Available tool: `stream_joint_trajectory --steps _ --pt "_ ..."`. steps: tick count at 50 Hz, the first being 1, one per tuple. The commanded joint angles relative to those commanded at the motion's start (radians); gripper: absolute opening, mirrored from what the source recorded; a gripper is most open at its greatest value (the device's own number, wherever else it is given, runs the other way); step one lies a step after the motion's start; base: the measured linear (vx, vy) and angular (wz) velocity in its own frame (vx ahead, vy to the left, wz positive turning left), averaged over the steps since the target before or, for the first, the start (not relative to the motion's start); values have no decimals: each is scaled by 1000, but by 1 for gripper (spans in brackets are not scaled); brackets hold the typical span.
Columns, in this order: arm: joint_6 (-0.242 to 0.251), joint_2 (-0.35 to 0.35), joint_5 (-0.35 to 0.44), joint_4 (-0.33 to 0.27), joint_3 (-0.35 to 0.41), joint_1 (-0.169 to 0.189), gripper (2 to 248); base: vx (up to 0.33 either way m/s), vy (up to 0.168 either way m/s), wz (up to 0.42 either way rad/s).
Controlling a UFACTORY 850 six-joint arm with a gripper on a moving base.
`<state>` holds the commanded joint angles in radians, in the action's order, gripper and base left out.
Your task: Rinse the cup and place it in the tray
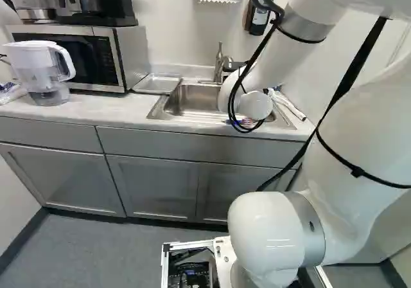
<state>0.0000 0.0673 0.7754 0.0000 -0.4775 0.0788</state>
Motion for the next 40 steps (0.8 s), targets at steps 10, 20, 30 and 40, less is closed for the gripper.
stream_joint_trajectory --steps 10,20,30,40 --pt "0 0 0 0 0 0 111 0 0 0" --pt "0 0 0 0 0 0 111 0 0 0" --pt "0 0 0 0 0 0 111 0 0 0" --pt "0 0 0 0 0 0 111 0 0 0"
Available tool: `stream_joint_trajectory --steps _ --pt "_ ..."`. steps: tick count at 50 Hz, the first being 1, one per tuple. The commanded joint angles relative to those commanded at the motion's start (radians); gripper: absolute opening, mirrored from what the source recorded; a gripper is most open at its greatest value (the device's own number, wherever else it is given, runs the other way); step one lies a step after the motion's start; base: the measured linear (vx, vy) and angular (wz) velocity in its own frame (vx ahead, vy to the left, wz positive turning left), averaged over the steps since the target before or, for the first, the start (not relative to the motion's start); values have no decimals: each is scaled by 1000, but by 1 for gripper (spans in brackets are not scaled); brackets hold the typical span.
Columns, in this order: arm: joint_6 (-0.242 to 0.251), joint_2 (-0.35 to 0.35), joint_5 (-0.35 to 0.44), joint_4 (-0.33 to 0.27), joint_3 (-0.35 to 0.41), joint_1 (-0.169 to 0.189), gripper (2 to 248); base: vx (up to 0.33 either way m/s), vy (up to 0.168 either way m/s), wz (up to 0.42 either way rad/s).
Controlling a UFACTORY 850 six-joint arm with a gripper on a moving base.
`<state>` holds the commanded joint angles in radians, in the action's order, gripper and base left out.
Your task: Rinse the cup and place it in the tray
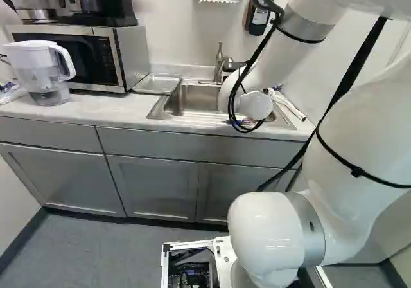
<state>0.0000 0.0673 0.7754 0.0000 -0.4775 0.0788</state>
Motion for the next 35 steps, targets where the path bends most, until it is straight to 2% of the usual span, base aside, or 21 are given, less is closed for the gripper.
stream_joint_trajectory --steps 35 --pt "0 0 0 0 0 0 111 0 0 0"
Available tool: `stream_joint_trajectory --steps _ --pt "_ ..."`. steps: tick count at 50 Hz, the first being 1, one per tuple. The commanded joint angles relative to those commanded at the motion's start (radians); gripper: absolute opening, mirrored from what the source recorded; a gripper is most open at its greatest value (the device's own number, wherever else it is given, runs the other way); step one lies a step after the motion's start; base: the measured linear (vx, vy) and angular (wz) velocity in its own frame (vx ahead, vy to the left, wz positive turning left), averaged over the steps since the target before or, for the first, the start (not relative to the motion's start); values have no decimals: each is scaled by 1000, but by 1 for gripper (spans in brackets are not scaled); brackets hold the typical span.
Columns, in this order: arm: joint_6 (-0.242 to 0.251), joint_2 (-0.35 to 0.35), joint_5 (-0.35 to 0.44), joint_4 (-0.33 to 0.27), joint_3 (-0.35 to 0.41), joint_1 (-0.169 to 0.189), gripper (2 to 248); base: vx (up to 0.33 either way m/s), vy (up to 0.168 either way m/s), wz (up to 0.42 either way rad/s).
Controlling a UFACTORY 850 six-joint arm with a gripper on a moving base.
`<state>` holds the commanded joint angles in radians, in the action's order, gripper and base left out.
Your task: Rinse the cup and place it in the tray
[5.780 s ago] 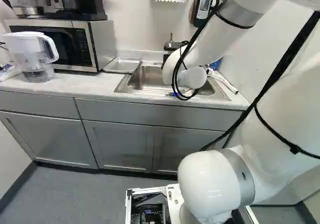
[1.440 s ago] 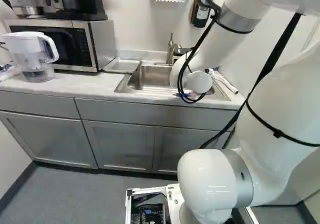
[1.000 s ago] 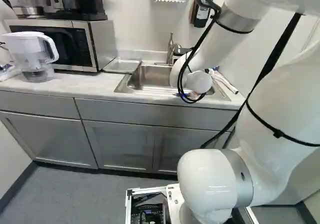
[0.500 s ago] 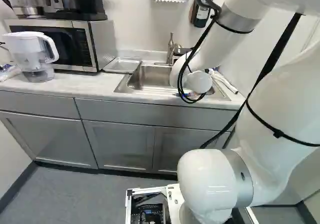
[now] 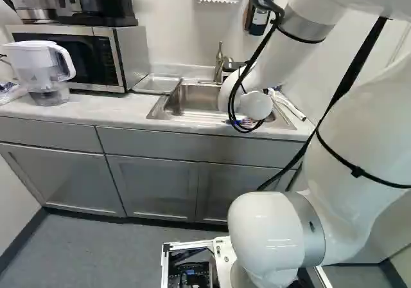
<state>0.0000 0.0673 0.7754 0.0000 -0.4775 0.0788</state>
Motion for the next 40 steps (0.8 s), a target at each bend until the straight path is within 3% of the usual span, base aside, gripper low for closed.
stream_joint_trajectory --steps 40 --pt "0 0 0 0 0 0 111 0 0 0"
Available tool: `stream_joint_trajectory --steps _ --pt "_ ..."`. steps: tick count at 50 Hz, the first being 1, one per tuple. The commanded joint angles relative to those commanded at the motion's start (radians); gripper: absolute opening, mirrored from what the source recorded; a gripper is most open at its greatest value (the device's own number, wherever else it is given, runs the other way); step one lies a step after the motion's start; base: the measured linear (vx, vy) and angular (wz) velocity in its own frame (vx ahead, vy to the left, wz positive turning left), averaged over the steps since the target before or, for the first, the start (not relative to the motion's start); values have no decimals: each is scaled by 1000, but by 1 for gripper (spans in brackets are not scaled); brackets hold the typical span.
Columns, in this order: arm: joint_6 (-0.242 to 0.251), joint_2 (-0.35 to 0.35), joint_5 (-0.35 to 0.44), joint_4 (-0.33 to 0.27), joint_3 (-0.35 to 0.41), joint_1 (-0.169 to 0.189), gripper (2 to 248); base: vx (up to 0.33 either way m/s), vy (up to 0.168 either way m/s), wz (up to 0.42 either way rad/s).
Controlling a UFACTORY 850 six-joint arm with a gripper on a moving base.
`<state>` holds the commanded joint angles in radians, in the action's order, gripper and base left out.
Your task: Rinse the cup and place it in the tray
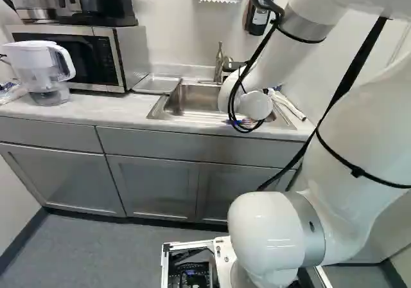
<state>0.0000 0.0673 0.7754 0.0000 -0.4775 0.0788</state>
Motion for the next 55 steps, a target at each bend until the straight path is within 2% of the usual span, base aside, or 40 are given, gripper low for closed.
stream_joint_trajectory --steps 55 --pt "0 0 0 0 0 0 111 0 0 0"
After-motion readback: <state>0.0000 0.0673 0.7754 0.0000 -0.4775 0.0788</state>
